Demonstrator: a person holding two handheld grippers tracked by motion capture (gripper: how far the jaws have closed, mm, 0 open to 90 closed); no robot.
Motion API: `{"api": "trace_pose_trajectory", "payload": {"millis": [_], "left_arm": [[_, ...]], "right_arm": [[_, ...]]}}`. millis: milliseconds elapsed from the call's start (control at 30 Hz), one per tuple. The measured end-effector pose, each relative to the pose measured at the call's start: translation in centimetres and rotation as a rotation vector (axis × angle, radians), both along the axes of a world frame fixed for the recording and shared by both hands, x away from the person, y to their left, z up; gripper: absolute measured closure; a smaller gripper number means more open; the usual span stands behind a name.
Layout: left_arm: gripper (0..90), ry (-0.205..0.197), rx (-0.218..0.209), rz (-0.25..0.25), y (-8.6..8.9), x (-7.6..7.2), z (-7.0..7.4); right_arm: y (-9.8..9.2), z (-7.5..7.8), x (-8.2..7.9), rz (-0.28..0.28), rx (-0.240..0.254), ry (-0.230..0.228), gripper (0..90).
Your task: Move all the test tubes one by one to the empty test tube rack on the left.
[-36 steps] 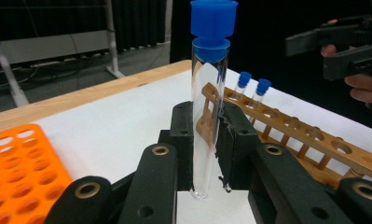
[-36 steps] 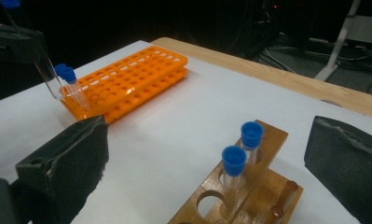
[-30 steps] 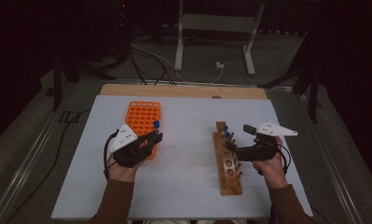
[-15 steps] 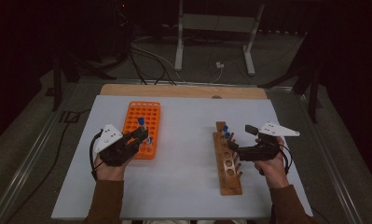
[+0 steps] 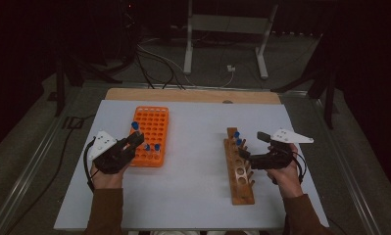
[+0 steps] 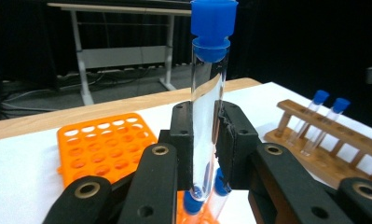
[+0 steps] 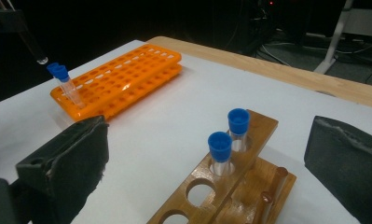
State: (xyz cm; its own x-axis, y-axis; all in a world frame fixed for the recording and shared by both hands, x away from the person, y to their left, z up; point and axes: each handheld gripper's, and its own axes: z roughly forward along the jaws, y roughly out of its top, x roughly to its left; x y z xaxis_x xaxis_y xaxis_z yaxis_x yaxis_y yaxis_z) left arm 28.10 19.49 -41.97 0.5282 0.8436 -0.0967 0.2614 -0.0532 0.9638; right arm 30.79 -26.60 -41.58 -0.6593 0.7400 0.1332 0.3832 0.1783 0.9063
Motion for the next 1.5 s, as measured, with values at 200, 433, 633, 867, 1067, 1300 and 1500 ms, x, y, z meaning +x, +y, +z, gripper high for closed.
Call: {"api": "trace_pose_trajectory", "payload": {"millis": [200, 433, 633, 867, 1067, 1300, 1500], "left_arm": [[78.6, -0.013, -0.021, 0.028, 0.7, 0.1, -0.7], [78.5, -0.003, -0.015, 0.045, 1.0, 0.3, -1.2], [78.5, 0.033, -0.001, 0.056, 1.0, 0.8, -2.4], [78.5, 0.075, 0.004, 0.058, 0.9, 1.3, -3.9], [78.5, 0.113, 0.013, 0.054, 0.8, 1.6, -5.1], [78.4, 0.166, 0.048, 0.041, 0.5, 1.8, -6.4], [78.4, 0.208, 0.093, 0.025, 0.4, 1.7, -7.1]], "right_arm": [[0.1, -0.1, 0.0, 0.003, 0.0, 0.002, 0.1], [0.2, -0.1, 0.0, 0.006, 0.001, 0.001, 0.1], [0.2, -0.1, 0.0, 0.009, 0.0, 0.002, 0.1], [0.3, -0.2, 0.0, 0.013, -0.001, 0.006, 0.1], [0.4, -0.2, -0.1, 0.015, -0.002, 0.007, 0.1], [0.2, -0.3, -0.1, 0.01, 0.002, 0.008, 0.1], [0.1, -0.3, -0.1, 0.009, 0.005, 0.007, 0.1]]}}
